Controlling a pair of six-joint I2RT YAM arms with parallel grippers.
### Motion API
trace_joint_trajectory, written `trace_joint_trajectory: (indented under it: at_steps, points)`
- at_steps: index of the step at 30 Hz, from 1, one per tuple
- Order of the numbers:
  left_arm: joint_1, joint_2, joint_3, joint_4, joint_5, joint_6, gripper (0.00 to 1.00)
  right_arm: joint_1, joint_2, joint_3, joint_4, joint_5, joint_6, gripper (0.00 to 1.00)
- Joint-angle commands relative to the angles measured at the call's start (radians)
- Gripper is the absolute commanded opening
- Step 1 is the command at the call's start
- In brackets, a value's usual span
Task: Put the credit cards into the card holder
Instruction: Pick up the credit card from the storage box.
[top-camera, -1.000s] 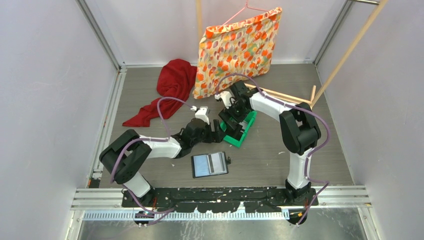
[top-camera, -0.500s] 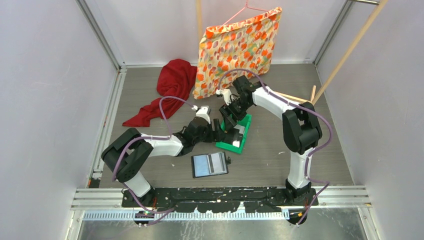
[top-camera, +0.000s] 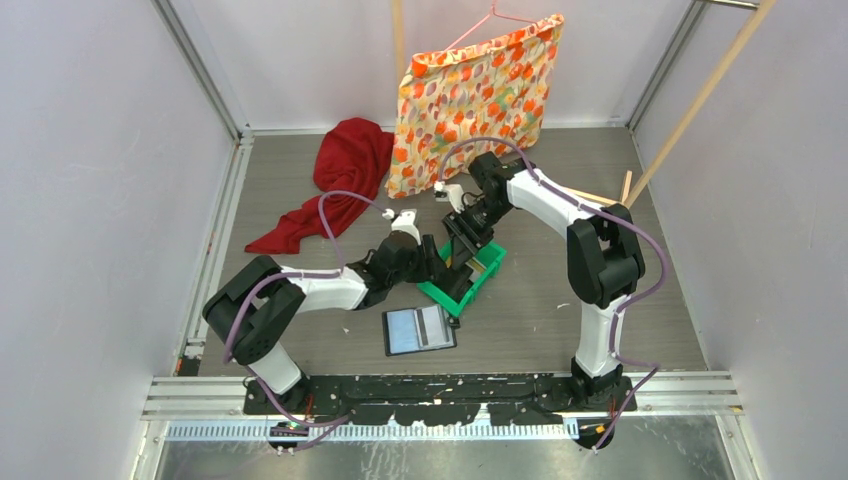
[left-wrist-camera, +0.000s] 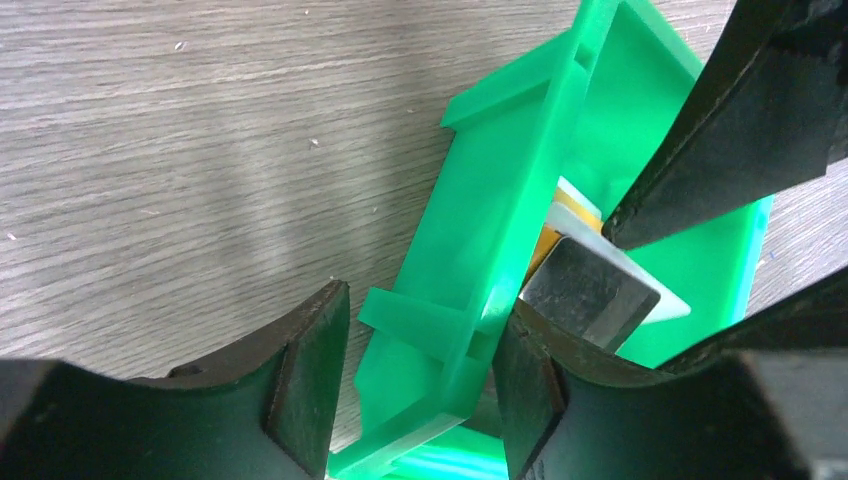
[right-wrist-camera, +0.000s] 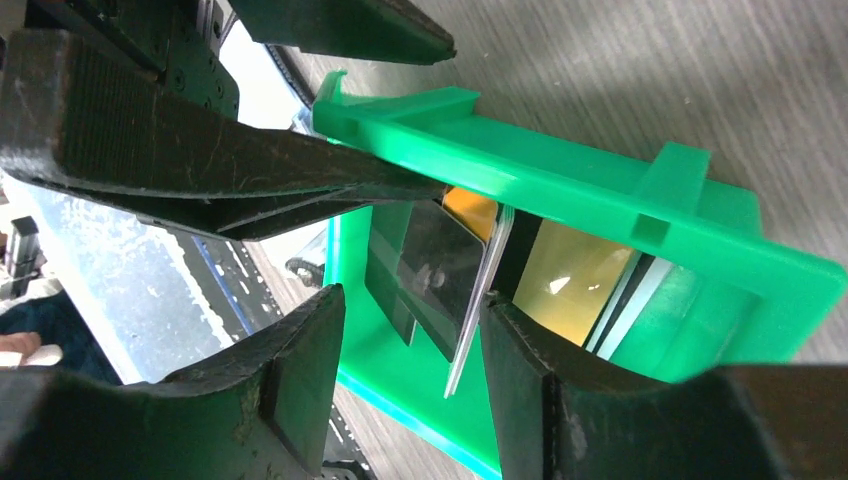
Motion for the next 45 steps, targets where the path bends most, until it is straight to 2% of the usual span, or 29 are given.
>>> trace_joint_trajectory:
  at_steps: [1, 5, 11, 15, 22, 30, 36, 41, 45]
  points:
    - [0.006, -0.003, 0.040, -0.027, -0.044, -0.008, 0.52, 0.007, -0.040, 0.022, -0.079, -0.087, -0.004, 0.56]
    - [0.006, 0.003, 0.048, -0.025, -0.034, -0.024, 0.48, 0.007, -0.041, -0.007, -0.058, -0.088, 0.040, 0.53]
    - [0.006, 0.003, 0.046, -0.008, -0.031, -0.050, 0.46, 0.008, -0.036, -0.061, 0.051, -0.006, 0.166, 0.47]
    - [0.006, -0.006, 0.046, -0.015, -0.035, -0.048, 0.45, 0.007, -0.030, -0.055, 0.062, 0.004, 0.181, 0.46]
    - [0.005, -0.056, 0.068, -0.079, -0.036, -0.016, 0.49, 0.009, -0.082, -0.064, 0.139, 0.241, 0.150, 0.62]
    - [0.006, -0.179, 0.078, -0.130, -0.008, 0.058, 0.57, 0.026, -0.050, -0.071, 0.164, 0.301, 0.099, 0.65]
    - [0.006, -0.297, -0.013, -0.162, -0.030, 0.145, 0.58, 0.075, -0.058, -0.107, 0.218, 0.385, 0.062, 0.69]
    - [0.006, -0.290, -0.120, -0.037, 0.008, 0.118, 0.61, 0.116, -0.076, -0.169, 0.302, 0.491, 0.038, 0.76]
    - [0.006, -0.227, -0.188, 0.132, 0.031, 0.098, 0.61, 0.125, -0.092, -0.198, 0.304, 0.472, 0.020, 0.78]
